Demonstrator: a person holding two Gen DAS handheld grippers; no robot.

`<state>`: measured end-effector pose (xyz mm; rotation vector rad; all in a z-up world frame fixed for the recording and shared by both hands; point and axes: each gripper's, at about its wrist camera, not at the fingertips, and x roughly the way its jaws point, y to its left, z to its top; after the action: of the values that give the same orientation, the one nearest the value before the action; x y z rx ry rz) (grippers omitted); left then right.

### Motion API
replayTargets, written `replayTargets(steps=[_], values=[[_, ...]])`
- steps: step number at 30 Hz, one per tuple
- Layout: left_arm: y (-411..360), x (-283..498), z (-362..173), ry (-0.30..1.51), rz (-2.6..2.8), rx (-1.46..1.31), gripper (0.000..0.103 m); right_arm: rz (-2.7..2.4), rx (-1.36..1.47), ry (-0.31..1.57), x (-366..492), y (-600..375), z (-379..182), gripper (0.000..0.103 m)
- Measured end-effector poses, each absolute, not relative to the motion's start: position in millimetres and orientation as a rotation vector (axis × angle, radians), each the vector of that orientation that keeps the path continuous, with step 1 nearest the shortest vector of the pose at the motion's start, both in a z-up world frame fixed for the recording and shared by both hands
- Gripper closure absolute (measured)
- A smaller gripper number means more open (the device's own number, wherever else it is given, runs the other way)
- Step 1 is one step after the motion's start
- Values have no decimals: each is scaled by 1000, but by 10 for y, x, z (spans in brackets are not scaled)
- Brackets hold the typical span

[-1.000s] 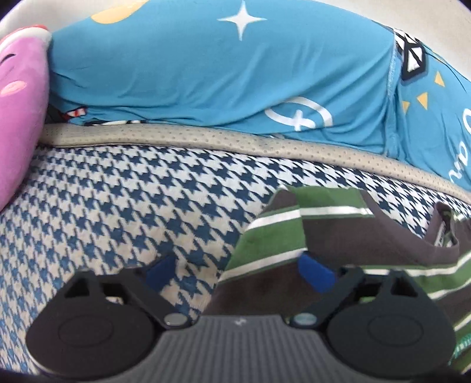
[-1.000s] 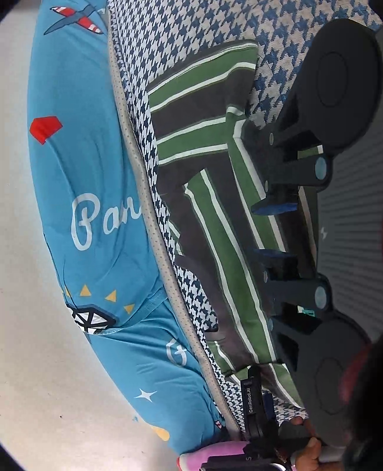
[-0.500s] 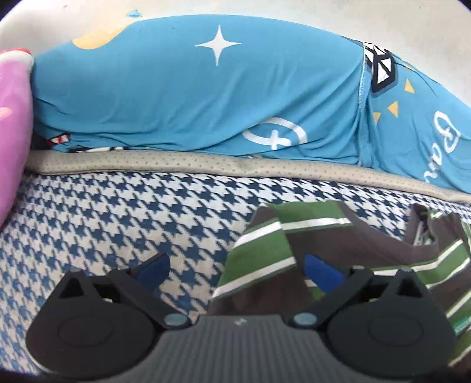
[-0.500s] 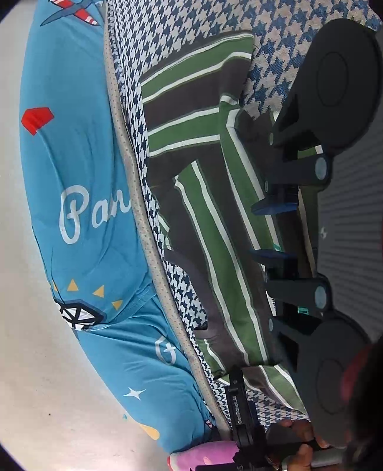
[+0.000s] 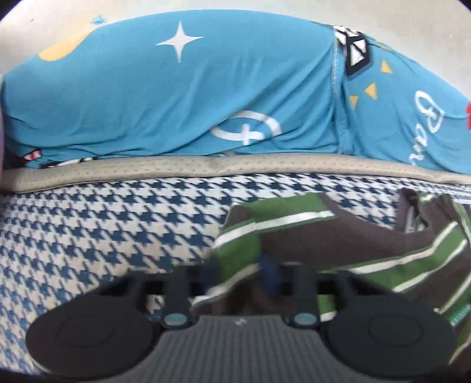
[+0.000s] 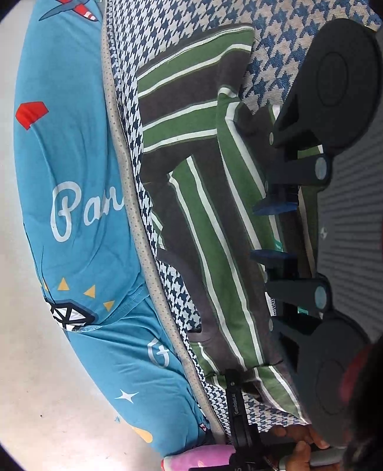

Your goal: Fold clothes

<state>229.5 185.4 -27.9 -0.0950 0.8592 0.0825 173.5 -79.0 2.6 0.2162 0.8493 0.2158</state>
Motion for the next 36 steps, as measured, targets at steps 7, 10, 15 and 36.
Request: replayTargets(steps=[7,10,15,36], values=[[1787,2235,-110,758,226,-40,93,196,233,819,1769,-884,85,77],[1842,2200,31,696,306,-37,93,181,238,812,1790,-923,102,77],[1987,2288,-95,788,359,-97,87,187,242,776,1836,-962,158,77],[1764,1981,159,833,346,-217,26,361,173,640,2286,-743,193,77]])
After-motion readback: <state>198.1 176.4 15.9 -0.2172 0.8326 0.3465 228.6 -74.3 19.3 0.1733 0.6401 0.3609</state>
